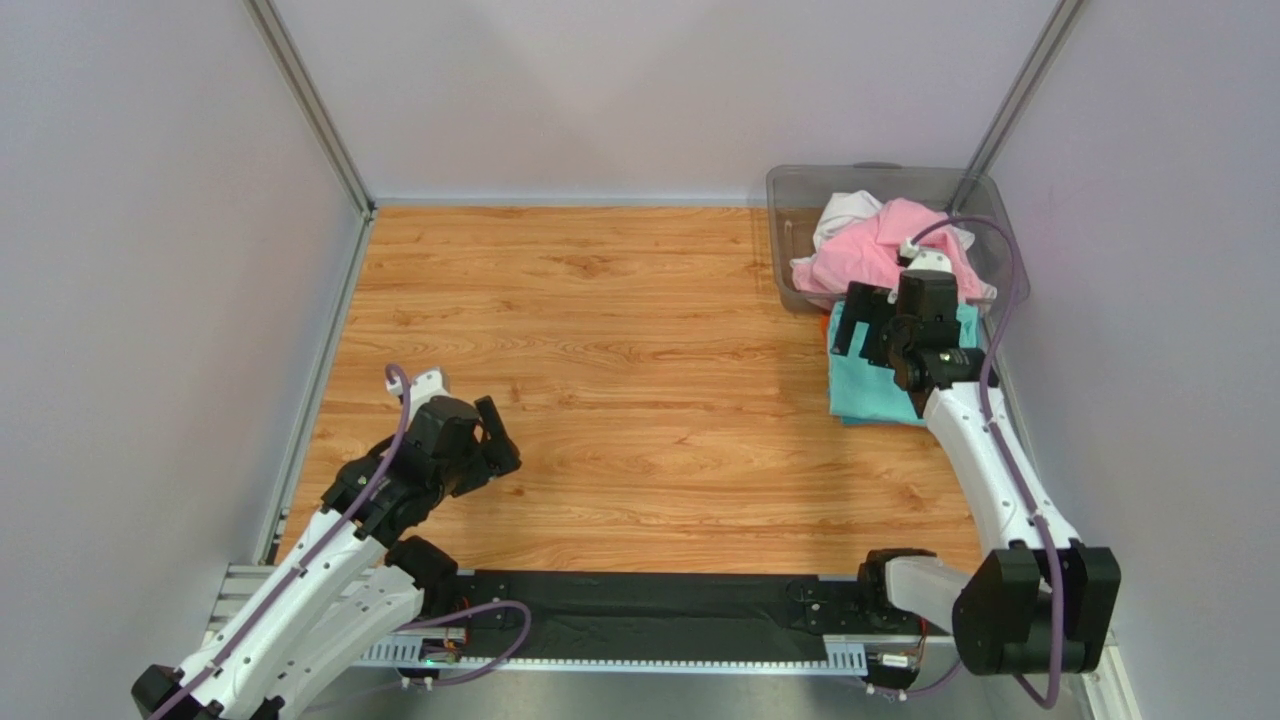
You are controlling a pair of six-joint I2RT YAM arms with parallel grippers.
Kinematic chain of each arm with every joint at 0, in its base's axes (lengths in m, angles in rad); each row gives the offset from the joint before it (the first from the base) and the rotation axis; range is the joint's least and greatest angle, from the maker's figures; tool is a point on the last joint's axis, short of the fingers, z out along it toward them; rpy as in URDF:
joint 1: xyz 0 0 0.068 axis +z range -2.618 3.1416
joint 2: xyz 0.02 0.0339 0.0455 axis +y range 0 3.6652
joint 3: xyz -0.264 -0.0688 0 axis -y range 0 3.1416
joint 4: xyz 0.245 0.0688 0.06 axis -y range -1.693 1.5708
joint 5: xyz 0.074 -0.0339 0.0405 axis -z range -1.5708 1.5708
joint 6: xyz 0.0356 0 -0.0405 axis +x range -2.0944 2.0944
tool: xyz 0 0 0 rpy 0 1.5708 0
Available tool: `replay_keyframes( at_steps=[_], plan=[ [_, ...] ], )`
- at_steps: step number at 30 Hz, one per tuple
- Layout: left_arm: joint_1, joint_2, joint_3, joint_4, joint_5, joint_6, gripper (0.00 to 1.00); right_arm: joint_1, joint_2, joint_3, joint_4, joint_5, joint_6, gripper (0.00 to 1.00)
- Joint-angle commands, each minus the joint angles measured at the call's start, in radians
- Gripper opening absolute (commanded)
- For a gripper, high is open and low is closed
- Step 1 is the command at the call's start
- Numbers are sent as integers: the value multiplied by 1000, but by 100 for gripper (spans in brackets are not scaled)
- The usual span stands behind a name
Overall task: Fold and stack the t-shirts
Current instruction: Reset both grippers
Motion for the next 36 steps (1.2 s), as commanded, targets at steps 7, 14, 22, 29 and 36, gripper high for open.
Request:
replay_keyframes(
  at_steps=[7, 14, 22, 29, 36],
  plan=[
    [-3, -2, 40, -18, -15, -22, 100, 88, 135, -19, -52, -59, -32, 100],
    [-3, 19, 40, -16, -18, -20, 100, 113, 252, -73, -14, -56, 16, 100],
    [-3, 25, 36, -15, -20, -23, 100, 113, 232, -115, -27, 5, 34, 100],
    [-3, 21, 56, -36, -35, -23, 100, 157, 47, -24, -108, 7, 16, 100],
    [-3, 13, 105, -100, -66, -36, 100, 160, -255, -35, -69, -146, 60, 100]
  ],
)
